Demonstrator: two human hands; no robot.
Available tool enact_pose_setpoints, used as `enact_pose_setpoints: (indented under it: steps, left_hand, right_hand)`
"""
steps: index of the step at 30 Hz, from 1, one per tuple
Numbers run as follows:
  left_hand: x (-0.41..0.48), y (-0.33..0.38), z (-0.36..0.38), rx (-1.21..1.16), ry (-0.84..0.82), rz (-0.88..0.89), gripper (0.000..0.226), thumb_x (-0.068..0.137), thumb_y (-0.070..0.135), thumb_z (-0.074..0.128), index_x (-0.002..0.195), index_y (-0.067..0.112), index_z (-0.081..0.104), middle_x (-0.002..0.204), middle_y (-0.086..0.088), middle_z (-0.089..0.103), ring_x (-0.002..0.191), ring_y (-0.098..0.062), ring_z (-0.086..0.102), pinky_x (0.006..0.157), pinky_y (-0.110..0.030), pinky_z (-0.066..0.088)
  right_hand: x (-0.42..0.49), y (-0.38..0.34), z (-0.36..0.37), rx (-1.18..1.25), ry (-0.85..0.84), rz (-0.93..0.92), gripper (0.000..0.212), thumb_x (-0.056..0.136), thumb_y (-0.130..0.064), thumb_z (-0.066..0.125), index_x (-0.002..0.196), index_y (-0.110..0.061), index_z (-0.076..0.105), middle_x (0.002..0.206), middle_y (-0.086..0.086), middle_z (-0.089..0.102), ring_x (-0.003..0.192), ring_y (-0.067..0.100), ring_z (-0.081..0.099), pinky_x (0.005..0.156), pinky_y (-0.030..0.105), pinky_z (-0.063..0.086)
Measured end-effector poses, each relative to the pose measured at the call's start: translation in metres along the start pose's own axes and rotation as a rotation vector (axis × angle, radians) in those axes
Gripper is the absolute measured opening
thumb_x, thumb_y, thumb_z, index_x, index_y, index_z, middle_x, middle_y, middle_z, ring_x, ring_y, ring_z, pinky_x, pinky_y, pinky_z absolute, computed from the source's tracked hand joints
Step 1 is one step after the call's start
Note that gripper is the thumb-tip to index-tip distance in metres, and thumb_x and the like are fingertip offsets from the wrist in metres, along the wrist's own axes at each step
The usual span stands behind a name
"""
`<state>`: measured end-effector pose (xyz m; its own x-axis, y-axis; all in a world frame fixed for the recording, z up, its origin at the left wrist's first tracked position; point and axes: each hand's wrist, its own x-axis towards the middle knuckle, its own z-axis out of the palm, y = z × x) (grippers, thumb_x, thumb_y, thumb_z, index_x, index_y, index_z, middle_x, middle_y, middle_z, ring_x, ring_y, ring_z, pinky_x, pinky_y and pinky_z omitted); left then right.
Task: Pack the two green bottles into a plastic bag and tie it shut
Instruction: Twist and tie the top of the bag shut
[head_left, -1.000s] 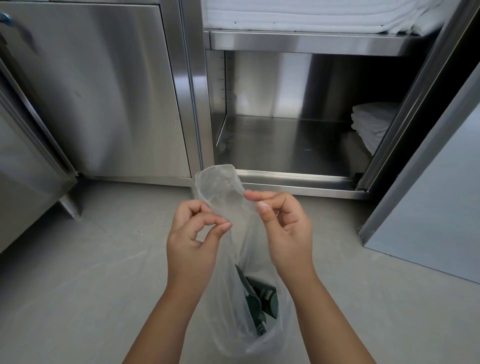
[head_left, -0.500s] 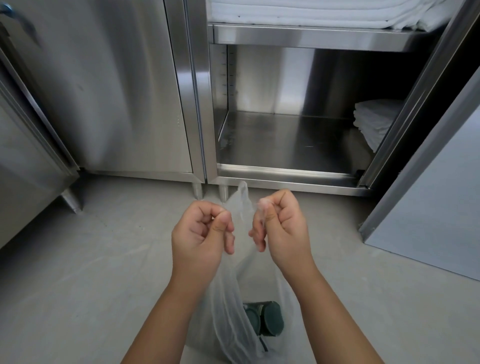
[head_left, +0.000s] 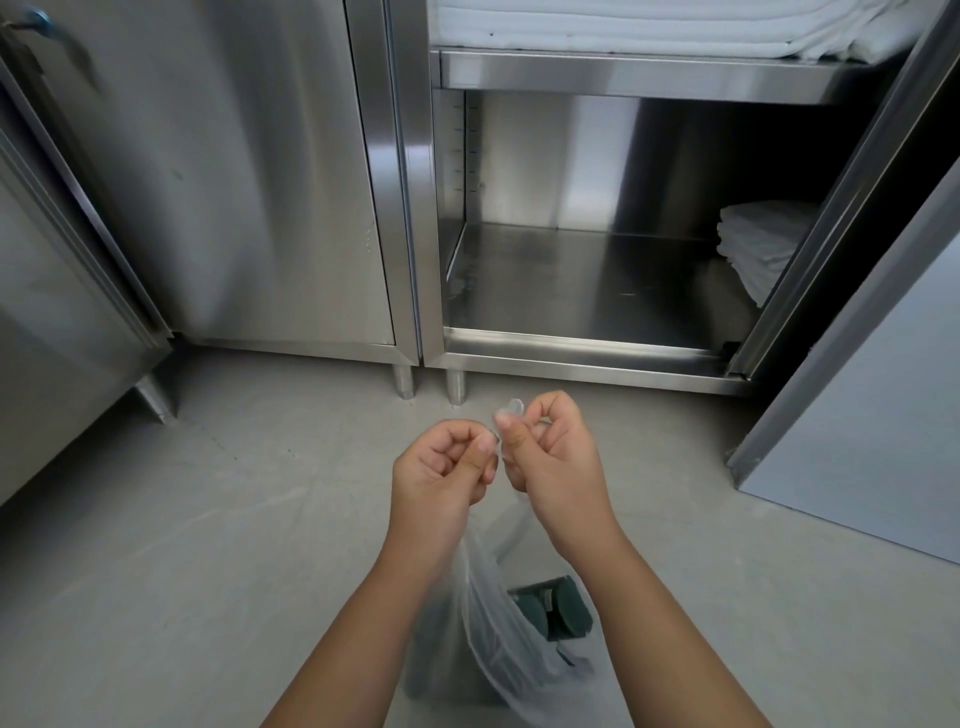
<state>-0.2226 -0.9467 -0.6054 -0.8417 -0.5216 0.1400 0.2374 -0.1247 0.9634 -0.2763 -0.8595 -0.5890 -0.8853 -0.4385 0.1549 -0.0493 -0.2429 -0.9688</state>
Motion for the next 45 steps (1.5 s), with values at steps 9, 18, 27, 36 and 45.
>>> enact_pose_setpoints:
  steps: [9, 18, 27, 36, 45]
  left_hand:
    - [0.001, -0.001, -0.011, -0.037, -0.087, -0.059, 0.022, 0.088, -0.003, 0.046, 0.082, 0.007, 0.065, 0.057, 0.003, 0.058, 0.048, -0.006, 0.043, 0.053, -0.016, 0.041]
    - [0.001, 0.005, -0.012, -0.048, -0.121, -0.069, 0.016, 0.085, -0.01, 0.048, 0.081, 0.005, 0.051, 0.05, -0.002, 0.059, 0.043, -0.008, 0.046, 0.047, -0.017, 0.041]
    - [0.003, 0.002, -0.011, 0.031, -0.14, -0.037, 0.014, 0.087, -0.009, 0.046, 0.082, 0.004, 0.046, 0.051, -0.002, 0.061, 0.044, -0.008, 0.048, 0.05, -0.017, 0.043]
    - [-0.002, 0.001, -0.026, 0.537, -0.024, 0.127, 0.027, 0.075, 0.015, 0.071, 0.083, 0.026, 0.047, 0.098, 0.011, 0.059, 0.093, 0.005, 0.053, 0.078, -0.005, 0.036]
    - [-0.004, -0.005, -0.03, 0.758, 0.093, 0.242, 0.02, 0.063, 0.036, 0.074, 0.064, 0.035, 0.054, 0.097, 0.019, 0.044, 0.103, 0.002, 0.042, 0.082, -0.008, 0.032]
  right_hand:
    - [-0.004, 0.003, -0.01, -0.134, -0.06, 0.061, 0.01, 0.086, -0.012, 0.056, 0.08, -0.015, 0.049, 0.055, -0.003, 0.042, 0.042, 0.004, 0.033, 0.045, 0.019, 0.029]
    - [-0.006, 0.002, -0.012, -0.1, -0.179, 0.042, 0.007, 0.083, 0.002, 0.057, 0.085, -0.005, 0.059, 0.048, -0.008, 0.061, 0.044, -0.001, 0.051, 0.046, 0.009, 0.037]
    - [-0.003, 0.006, -0.002, -0.07, -0.137, 0.022, 0.019, 0.088, 0.007, 0.045, 0.072, -0.004, 0.044, 0.045, -0.002, 0.051, 0.037, 0.001, 0.048, 0.044, 0.008, 0.036]
    - [0.013, 0.008, 0.017, -0.126, -0.022, 0.005, 0.033, 0.088, -0.003, 0.051, 0.061, -0.02, 0.042, 0.04, -0.016, 0.046, 0.04, -0.002, 0.04, 0.049, 0.014, 0.032]
    - [0.02, 0.005, 0.022, -0.139, 0.068, -0.028, 0.033, 0.087, -0.009, 0.054, 0.059, -0.022, 0.043, 0.046, -0.011, 0.039, 0.043, 0.003, 0.033, 0.053, 0.025, 0.031]
